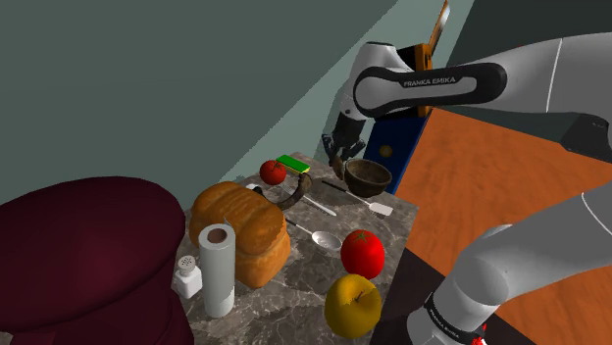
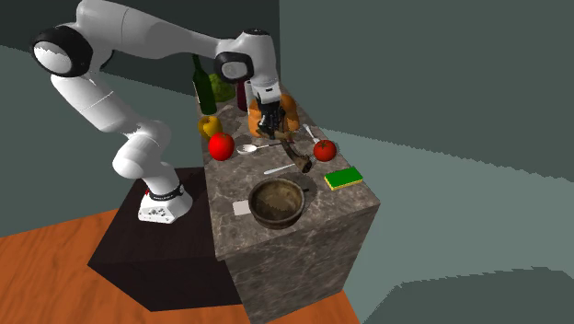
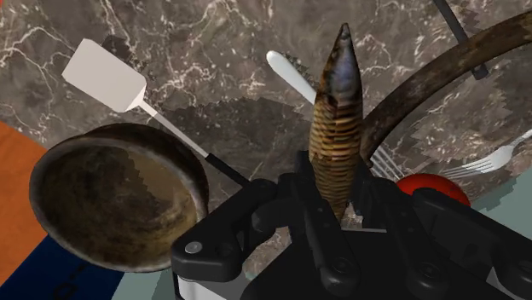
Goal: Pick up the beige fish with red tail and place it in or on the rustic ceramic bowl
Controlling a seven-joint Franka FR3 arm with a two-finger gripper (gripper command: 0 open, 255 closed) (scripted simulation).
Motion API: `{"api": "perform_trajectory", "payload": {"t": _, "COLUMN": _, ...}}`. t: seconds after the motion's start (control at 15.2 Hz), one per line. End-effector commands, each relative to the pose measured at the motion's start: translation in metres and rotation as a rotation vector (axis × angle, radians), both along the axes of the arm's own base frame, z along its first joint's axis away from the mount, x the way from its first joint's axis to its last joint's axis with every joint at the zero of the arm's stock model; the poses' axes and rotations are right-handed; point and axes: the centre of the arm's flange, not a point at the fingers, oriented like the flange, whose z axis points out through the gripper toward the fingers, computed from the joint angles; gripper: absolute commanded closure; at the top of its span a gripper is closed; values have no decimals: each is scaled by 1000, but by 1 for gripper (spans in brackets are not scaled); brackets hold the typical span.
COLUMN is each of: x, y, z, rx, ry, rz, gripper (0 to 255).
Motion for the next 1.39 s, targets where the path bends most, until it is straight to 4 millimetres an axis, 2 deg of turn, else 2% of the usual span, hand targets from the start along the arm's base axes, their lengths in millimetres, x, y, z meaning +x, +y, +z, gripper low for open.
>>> {"api": "perform_trajectory", "payload": {"t": 0.0, "x": -1, "y": -26, "z": 2, "rx": 0, "ry": 0, "rz": 2, "gripper": 255}}
{"api": "perform_trajectory", "payload": {"t": 0.99, "x": -1, "y": -225, "z": 3, "rx": 0, "ry": 0, "rz": 2, "gripper": 255}}
{"api": "perform_trajectory", "payload": {"t": 1.32, "x": -1, "y": -225, "z": -23, "rx": 0, "ry": 0, "rz": 2, "gripper": 255}}
